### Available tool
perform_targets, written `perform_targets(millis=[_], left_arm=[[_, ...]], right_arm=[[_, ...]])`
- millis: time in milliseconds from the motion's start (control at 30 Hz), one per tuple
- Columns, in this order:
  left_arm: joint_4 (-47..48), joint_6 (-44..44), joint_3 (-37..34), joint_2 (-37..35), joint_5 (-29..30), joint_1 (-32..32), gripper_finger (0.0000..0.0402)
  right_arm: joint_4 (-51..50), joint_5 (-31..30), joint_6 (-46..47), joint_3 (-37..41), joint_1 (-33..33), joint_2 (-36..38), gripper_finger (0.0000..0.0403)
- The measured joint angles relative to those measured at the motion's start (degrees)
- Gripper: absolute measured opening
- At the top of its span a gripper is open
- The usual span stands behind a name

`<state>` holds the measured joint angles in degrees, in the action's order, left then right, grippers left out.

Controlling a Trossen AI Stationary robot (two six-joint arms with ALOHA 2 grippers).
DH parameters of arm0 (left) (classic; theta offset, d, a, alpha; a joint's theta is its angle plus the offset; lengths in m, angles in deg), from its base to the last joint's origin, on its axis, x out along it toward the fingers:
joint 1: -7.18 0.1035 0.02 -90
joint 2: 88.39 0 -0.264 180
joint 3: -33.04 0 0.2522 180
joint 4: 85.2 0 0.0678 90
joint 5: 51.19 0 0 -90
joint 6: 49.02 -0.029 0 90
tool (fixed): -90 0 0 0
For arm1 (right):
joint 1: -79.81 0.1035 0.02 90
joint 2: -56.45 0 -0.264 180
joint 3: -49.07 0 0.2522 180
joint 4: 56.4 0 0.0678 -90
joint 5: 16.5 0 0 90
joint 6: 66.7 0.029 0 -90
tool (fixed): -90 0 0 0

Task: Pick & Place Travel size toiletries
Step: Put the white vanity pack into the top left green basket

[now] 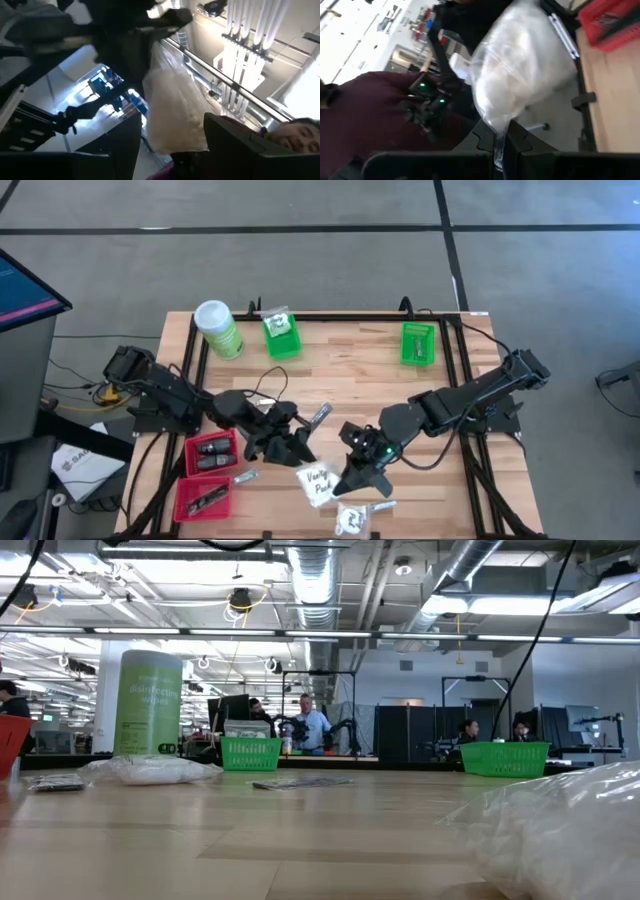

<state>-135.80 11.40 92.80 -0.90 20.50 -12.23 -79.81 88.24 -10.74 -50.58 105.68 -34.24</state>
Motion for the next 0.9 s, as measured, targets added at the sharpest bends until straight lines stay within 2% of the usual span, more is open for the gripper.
perform_targets(millis=[900], left_arm=[[-0.08,-0.57,0.15,0.0,-0.15,-0.89,0.0208]], right_arm=[[-5.35,0.03,1.05,0.02,-1.2,-0.04,0.0]])
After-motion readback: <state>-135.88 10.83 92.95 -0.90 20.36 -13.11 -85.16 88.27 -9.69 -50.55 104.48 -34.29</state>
